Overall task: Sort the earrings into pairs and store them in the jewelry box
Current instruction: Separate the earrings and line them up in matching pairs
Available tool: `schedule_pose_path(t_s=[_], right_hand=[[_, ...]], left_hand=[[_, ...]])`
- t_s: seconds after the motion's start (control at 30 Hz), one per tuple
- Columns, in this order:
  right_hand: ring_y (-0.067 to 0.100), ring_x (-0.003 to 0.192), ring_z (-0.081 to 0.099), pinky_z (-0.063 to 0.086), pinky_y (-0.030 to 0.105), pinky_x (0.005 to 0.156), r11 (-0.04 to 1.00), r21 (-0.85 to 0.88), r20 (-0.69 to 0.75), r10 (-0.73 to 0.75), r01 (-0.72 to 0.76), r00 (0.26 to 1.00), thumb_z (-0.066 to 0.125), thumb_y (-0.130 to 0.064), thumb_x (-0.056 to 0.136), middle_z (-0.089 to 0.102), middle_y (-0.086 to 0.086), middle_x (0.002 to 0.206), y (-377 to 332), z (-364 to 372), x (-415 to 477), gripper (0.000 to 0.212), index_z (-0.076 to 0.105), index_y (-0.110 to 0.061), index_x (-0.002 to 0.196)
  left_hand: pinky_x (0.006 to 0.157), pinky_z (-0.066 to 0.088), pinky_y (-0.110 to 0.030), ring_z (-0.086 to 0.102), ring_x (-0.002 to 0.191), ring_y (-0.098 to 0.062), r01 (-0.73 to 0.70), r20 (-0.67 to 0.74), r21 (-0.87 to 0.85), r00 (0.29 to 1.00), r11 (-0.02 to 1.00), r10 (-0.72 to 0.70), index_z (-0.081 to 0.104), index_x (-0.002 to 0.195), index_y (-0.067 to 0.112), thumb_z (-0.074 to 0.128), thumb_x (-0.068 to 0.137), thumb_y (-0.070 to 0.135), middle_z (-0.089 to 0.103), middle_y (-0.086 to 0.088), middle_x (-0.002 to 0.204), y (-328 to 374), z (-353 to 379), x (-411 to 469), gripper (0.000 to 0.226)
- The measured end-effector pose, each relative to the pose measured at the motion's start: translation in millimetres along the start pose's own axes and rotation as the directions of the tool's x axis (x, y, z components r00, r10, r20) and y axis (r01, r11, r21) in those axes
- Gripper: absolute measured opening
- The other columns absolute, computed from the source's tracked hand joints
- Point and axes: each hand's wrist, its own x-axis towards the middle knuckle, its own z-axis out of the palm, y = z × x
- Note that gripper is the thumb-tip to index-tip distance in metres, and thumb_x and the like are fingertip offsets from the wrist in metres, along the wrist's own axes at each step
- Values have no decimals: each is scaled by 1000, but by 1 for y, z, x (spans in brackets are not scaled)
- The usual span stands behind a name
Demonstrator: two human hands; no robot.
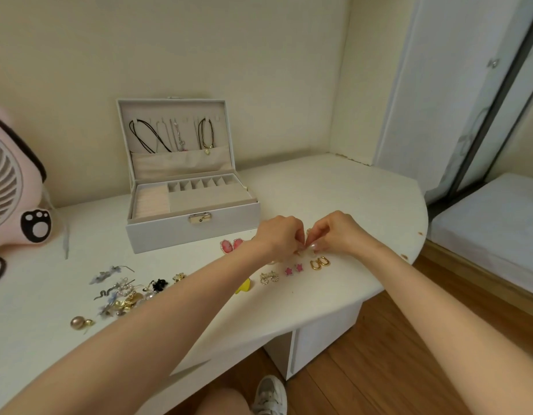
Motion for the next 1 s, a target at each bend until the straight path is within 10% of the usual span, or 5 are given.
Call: schedule_pose_path(t_s=[0.37,1.0], right_hand=[[-2,68,56,38,0,55,995,100,-65,-13,19,998,72,0,73,64,-9,69,5,11,2,14,75,-11,81],[2,64,57,46,12,66,973,110,-154,-184,202,971,68,-11,82,72,-1,81,-30,-5,-35,9,75,-17,83]], left_hand=[[73,42,-29,58,99,-23,0,-49,30,999,1000,2,64,95,20,56,87,19,67,-2,103,-1,4,1,12],[68,41,-23,52,75,-10,-158,-86,-71,985,985,152,65,92,19,59,88,23,62,10,85,-28,-51,-67,8]])
